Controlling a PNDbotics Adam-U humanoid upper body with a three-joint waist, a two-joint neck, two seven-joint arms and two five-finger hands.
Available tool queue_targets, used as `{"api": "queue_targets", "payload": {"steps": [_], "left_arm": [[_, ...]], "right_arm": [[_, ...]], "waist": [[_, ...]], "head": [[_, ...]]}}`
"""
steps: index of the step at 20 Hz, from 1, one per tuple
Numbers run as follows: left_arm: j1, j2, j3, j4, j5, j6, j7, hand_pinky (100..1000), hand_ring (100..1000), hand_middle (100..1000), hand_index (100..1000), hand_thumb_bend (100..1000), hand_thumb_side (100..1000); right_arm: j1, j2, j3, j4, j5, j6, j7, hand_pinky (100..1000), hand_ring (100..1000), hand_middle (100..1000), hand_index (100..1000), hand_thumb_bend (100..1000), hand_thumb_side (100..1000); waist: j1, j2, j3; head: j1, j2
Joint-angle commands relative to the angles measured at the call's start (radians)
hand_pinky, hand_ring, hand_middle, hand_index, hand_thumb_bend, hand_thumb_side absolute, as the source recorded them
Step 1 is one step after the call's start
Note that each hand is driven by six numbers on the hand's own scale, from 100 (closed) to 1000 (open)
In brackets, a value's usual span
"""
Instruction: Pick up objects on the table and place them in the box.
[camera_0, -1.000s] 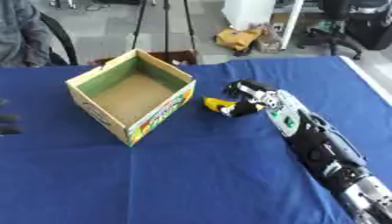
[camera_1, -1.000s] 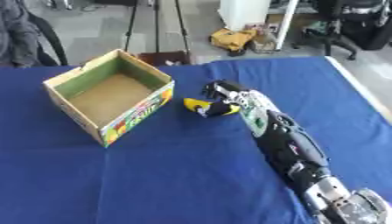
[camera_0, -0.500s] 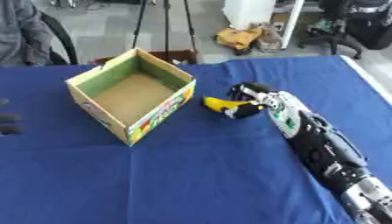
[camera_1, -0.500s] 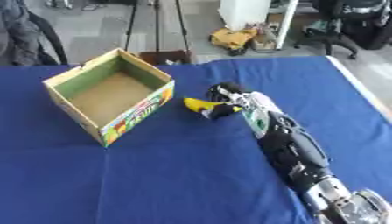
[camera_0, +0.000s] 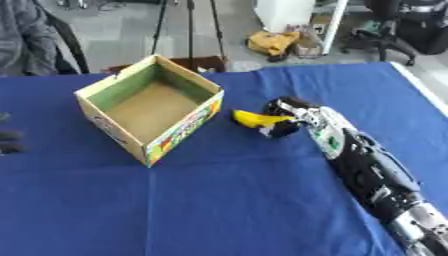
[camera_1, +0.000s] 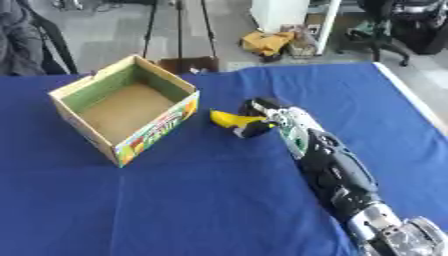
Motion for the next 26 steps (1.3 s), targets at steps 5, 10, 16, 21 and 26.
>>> {"api": "queue_targets", "payload": {"steps": [5, 10, 16, 21, 26], "left_arm": [[-0.015, 0.015, 0.005, -0.012, 0.000, -0.001, 0.001, 598, 626, 684, 718, 554, 1000], [-0.015, 0.015, 0.006, -0.013, 0.000, -0.001, 0.001, 598, 626, 684, 718, 554, 1000], [-0.015, 0.015, 0.006, -0.013, 0.000, -0.001, 0.002, 598, 625, 684, 718, 555, 1000], [-0.014, 0.015, 0.006, -0.013, 0.000, -0.001, 0.002, 598, 625, 684, 717, 555, 1000], [-0.014, 0.015, 0.006, -0.013, 0.000, -0.001, 0.003, 598, 625, 684, 717, 556, 1000]], "right_arm": [[-0.008, -0.026, -0.005, 0.004, 0.013, 0.001, -0.002, 705, 715, 654, 779, 240, 447], [-0.005, -0.027, 0.000, 0.005, 0.039, -0.006, 0.008, 710, 733, 668, 782, 247, 449], [-0.004, -0.028, 0.003, 0.003, 0.093, -0.019, 0.035, 714, 741, 683, 787, 240, 446], [-0.002, -0.027, 0.005, 0.001, 0.129, -0.026, 0.051, 711, 730, 683, 785, 230, 440], [-0.001, -0.027, 0.000, -0.001, 0.138, -0.026, 0.045, 698, 695, 644, 757, 153, 450]], "waist": [[0.004, -0.010, 0.001], [0.005, -0.010, 0.001], [0.006, -0.010, 0.000], [0.006, -0.010, -0.001], [0.006, -0.010, 0.000]], "head": [[0.003, 0.001], [0.004, 0.002], [0.004, 0.003], [0.004, 0.004], [0.005, 0.005]]}}
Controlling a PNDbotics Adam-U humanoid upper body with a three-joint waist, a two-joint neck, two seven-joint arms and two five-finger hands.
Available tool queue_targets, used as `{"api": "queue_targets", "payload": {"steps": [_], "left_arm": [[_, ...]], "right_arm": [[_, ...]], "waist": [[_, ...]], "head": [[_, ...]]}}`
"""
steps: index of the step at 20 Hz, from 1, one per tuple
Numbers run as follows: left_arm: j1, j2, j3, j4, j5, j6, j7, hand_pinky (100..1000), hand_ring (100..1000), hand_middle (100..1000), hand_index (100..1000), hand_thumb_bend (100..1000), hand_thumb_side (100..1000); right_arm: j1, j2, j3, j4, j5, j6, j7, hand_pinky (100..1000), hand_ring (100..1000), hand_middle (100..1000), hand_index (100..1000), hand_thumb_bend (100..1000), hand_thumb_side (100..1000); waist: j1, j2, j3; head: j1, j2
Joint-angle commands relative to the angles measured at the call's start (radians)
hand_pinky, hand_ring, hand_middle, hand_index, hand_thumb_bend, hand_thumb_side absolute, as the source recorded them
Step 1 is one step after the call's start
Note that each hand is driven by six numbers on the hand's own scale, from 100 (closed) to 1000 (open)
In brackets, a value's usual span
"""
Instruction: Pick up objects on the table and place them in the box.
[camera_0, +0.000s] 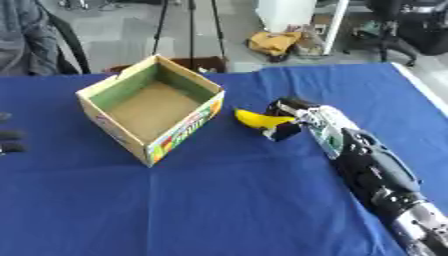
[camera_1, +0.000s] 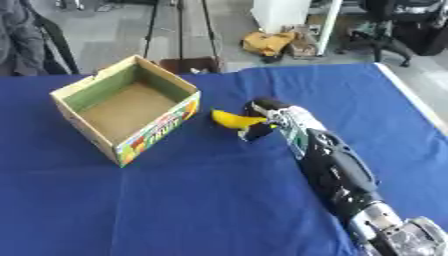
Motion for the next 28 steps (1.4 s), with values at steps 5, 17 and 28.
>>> {"api": "queue_targets", "payload": {"steps": [5, 17, 28], "left_arm": [[-0.015, 0.015, 0.006, -0.013, 0.000, -0.001, 0.002, 598, 624, 683, 717, 557, 1000], [-0.015, 0.016, 0.007, -0.014, 0.000, -0.002, 0.003, 598, 623, 683, 717, 557, 1000], [-0.012, 0.020, 0.011, -0.014, -0.001, -0.003, 0.007, 597, 622, 682, 717, 557, 1000]], "right_arm": [[0.001, -0.027, -0.001, 0.004, 0.012, 0.004, -0.009, 683, 651, 596, 713, 100, 452], [0.000, -0.030, 0.001, -0.012, 0.015, -0.001, -0.070, 631, 565, 489, 584, 100, 459], [-0.022, -0.059, 0.010, -0.166, -0.015, -0.020, -0.089, 631, 563, 481, 582, 100, 467]], "waist": [[0.005, -0.010, 0.000], [0.006, -0.010, -0.002], [0.003, -0.011, -0.010]], "head": [[0.002, 0.004], [0.004, 0.003], [0.013, 0.001]]}}
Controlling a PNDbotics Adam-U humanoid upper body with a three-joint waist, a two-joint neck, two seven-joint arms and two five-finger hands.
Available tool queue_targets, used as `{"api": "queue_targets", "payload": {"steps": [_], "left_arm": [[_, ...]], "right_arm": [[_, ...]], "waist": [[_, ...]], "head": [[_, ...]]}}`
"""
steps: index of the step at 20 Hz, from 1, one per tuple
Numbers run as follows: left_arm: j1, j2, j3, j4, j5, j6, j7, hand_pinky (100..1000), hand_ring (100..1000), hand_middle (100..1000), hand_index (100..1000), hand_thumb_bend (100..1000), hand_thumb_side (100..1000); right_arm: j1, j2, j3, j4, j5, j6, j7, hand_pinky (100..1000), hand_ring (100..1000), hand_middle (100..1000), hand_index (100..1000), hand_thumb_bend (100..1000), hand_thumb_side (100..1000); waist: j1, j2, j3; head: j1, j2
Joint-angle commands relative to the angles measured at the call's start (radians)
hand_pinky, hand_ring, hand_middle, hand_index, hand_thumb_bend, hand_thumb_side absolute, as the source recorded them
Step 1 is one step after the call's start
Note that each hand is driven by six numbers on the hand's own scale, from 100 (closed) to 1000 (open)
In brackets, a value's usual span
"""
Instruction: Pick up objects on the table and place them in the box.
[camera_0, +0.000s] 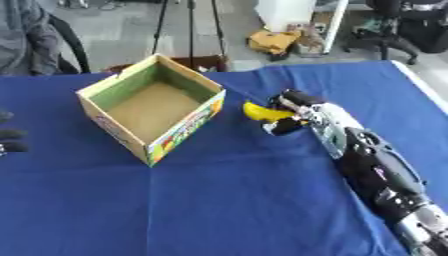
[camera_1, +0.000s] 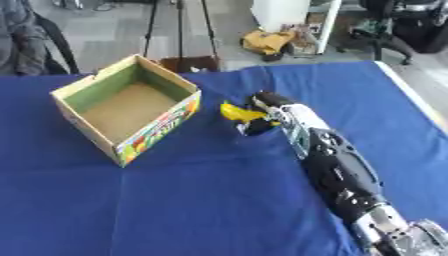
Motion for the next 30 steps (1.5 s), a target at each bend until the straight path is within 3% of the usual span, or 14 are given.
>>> {"api": "queue_targets", "payload": {"steps": [1, 7, 13, 22, 30], "left_arm": [[-0.012, 0.020, 0.011, -0.014, -0.001, -0.001, 0.005, 597, 622, 682, 717, 557, 1000], [-0.010, 0.024, 0.010, -0.013, -0.002, -0.001, 0.005, 597, 621, 681, 716, 559, 1000], [-0.013, 0.024, 0.003, -0.013, 0.000, 0.001, -0.002, 597, 621, 680, 716, 560, 1000], [-0.066, 0.010, -0.022, -0.026, 0.012, 0.006, -0.026, 597, 620, 679, 716, 566, 1000], [-0.109, -0.009, -0.043, -0.041, 0.023, 0.015, -0.048, 596, 619, 679, 716, 567, 1000]], "right_arm": [[-0.034, -0.042, -0.003, -0.069, -0.014, -0.004, -0.005, 632, 563, 481, 582, 100, 467], [-0.083, -0.028, 0.002, -0.113, -0.010, -0.010, -0.002, 635, 567, 483, 585, 100, 475], [-0.145, 0.042, 0.029, -0.115, 0.024, -0.040, 0.017, 638, 571, 488, 588, 100, 483], [-0.199, 0.117, 0.036, -0.070, 0.085, -0.057, 0.014, 638, 579, 495, 596, 100, 495], [-0.173, 0.183, 0.023, -0.011, 0.131, -0.043, -0.089, 638, 619, 520, 627, 100, 529]], "waist": [[0.000, -0.014, -0.002], [-0.005, -0.021, 0.000], [-0.010, -0.028, 0.028], [-0.015, -0.015, 0.156], [-0.002, 0.017, 0.247]], "head": [[0.005, 0.001], [0.004, 0.003], [-0.014, 0.005], [-0.083, -0.033], [-0.152, -0.090]]}}
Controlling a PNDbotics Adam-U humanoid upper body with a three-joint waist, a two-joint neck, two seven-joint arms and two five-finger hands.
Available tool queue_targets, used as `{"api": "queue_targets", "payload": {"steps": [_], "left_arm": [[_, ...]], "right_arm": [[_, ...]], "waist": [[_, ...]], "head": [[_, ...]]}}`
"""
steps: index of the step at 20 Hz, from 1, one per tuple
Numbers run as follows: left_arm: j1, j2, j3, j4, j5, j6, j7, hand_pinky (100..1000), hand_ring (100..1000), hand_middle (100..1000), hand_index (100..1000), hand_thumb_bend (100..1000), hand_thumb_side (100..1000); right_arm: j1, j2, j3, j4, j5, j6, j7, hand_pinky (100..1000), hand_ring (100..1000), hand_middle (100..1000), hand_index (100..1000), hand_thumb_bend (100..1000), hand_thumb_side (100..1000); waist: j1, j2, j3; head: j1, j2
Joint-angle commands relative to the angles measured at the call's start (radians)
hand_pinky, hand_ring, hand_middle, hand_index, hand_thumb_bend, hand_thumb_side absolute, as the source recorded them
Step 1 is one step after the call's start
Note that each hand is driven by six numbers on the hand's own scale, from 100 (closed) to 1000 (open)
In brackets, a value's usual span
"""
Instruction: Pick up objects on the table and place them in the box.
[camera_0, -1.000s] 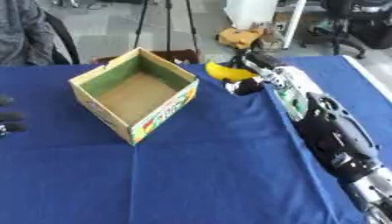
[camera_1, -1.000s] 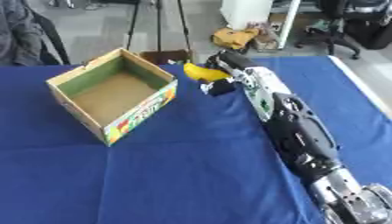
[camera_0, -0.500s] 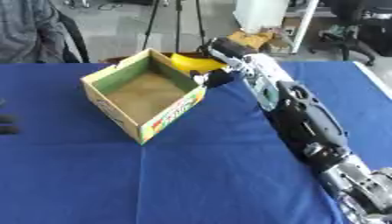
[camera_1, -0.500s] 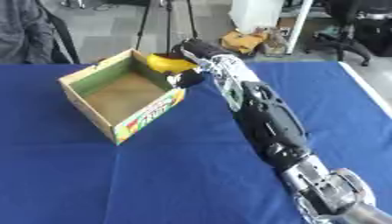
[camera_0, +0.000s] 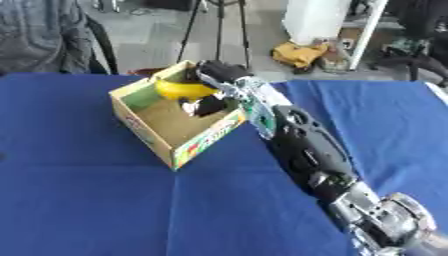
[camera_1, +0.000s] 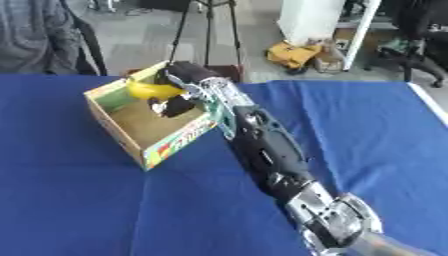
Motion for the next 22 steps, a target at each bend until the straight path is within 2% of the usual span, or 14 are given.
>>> {"api": "queue_targets", "payload": {"steps": [1, 4, 8, 9, 11, 12, 13, 15, 19, 22], "left_arm": [[-0.026, 0.003, -0.008, -0.028, 0.007, 0.003, -0.013, 596, 619, 679, 716, 567, 1000], [-0.029, 0.003, -0.010, -0.032, 0.009, 0.006, -0.017, 596, 619, 679, 715, 567, 1000], [-0.031, 0.001, -0.012, -0.032, 0.009, 0.009, -0.018, 596, 619, 678, 715, 566, 1000], [-0.032, 0.001, -0.012, -0.033, 0.009, 0.009, -0.019, 596, 619, 678, 715, 567, 1000], [-0.035, 0.001, -0.013, -0.033, 0.009, 0.009, -0.020, 596, 619, 678, 715, 567, 1000], [-0.035, 0.001, -0.014, -0.033, 0.009, 0.009, -0.021, 596, 619, 678, 715, 567, 1000], [-0.035, 0.001, -0.014, -0.032, 0.009, 0.009, -0.021, 596, 618, 678, 715, 567, 1000], [-0.036, 0.002, -0.014, -0.032, 0.009, 0.009, -0.022, 596, 618, 678, 715, 567, 1000], [-0.035, 0.003, -0.012, -0.031, 0.009, 0.008, -0.020, 596, 618, 677, 715, 568, 1000], [-0.030, 0.005, -0.007, -0.028, 0.007, 0.006, -0.016, 596, 618, 677, 715, 568, 1000]], "right_arm": [[-0.006, 0.007, -0.015, 0.023, 0.021, 0.007, -0.042, 637, 621, 521, 627, 100, 529], [0.006, 0.013, -0.022, 0.056, 0.030, 0.013, -0.063, 638, 628, 529, 635, 100, 532], [0.011, 0.014, -0.026, 0.081, 0.033, 0.015, -0.073, 640, 634, 547, 655, 100, 541], [0.010, 0.013, -0.027, 0.084, 0.033, 0.015, -0.074, 647, 655, 588, 690, 100, 549], [0.009, 0.012, -0.028, 0.086, 0.030, 0.014, -0.073, 669, 698, 670, 756, 168, 563], [0.009, 0.011, -0.028, 0.085, 0.029, 0.013, -0.072, 669, 698, 670, 756, 168, 563], [0.008, 0.011, -0.028, 0.084, 0.028, 0.012, -0.072, 696, 738, 746, 811, 263, 583], [0.007, 0.010, -0.027, 0.076, 0.027, 0.011, -0.077, 705, 752, 770, 835, 304, 595], [0.003, 0.005, -0.017, 0.038, 0.027, 0.005, -0.105, 703, 755, 782, 852, 379, 641], [-0.004, -0.004, -0.001, -0.017, 0.014, 0.006, -0.134, 673, 714, 717, 833, 354, 659]], "waist": [[0.011, -0.008, 0.017], [0.013, 0.002, 0.040], [0.010, 0.010, 0.044], [0.009, 0.011, 0.042], [0.006, 0.012, 0.038], [0.006, 0.012, 0.037], [0.005, 0.012, 0.035], [0.004, 0.011, 0.031], [0.001, 0.010, 0.017], [-0.001, 0.006, -0.007]], "head": [[-0.031, -0.031], [-0.053, -0.043], [-0.064, -0.051], [-0.065, -0.053], [-0.065, -0.056], [-0.065, -0.056], [-0.064, -0.057], [-0.061, -0.060], [-0.051, -0.063], [-0.033, -0.059]]}}
